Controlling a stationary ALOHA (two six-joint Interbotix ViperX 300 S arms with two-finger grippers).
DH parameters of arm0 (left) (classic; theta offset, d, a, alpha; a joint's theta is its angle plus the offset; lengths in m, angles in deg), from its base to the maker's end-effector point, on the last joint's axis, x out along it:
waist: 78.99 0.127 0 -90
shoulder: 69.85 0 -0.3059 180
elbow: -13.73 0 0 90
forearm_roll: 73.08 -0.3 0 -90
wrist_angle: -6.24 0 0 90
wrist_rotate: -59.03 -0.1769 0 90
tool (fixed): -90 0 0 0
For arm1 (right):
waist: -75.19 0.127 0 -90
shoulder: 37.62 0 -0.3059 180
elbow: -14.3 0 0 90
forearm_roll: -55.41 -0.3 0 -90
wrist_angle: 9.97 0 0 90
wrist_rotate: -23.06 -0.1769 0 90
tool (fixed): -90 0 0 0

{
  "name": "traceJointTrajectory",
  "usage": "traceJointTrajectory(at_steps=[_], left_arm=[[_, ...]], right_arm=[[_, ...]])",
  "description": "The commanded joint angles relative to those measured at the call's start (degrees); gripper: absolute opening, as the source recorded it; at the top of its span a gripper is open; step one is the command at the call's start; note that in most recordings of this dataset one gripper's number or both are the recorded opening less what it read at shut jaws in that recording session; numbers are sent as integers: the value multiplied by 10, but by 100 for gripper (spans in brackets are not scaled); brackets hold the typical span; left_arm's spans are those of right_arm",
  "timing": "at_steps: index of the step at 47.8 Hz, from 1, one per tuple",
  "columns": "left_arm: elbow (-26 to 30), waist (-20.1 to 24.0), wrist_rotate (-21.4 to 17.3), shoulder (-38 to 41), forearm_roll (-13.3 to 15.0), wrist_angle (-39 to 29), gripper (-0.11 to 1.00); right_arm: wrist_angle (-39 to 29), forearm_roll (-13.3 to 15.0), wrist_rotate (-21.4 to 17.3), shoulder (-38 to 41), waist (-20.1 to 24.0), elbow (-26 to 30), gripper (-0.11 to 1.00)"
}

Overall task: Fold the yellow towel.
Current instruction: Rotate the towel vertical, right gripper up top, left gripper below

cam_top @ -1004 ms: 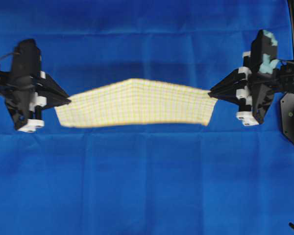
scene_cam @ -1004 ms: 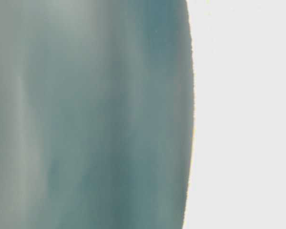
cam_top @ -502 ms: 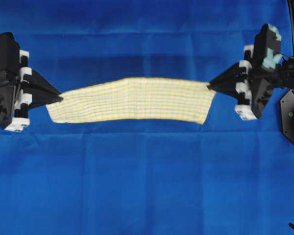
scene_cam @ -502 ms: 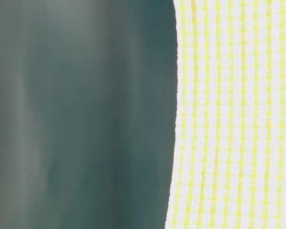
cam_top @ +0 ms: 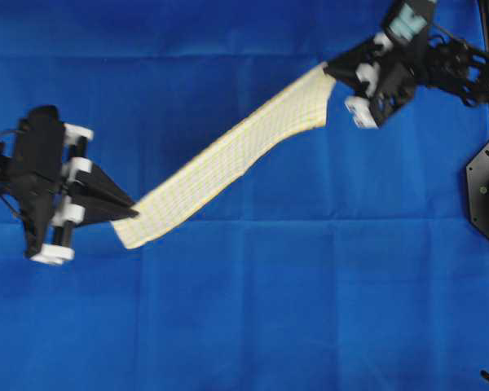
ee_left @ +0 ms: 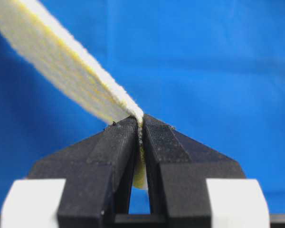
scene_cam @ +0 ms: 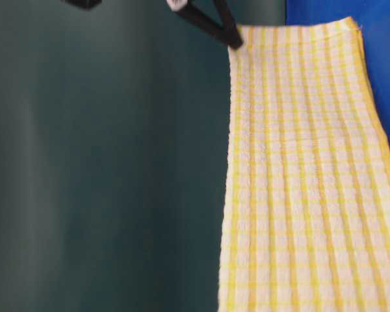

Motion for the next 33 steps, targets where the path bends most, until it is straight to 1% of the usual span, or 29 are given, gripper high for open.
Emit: traceJointTrajectory(at_steps=[1,8,16,23,33], left_arm=[[37,-11,-1,29,1,7,3],[87,-19,-4,83,-1,9,3],[162,-23,-10,157,-2,9,3],[229,-23,-26,217,-2,9,3],[322,-23,-54,287,-2,9,3]], right_arm=[[6,11,1,21,-18,36,2],[7,26,1,57,-34,75,2],[8,44,2,98,-46,125,2],[4,58,2,127,-54,163,2],[-1,63,4,149,-60,195,2]])
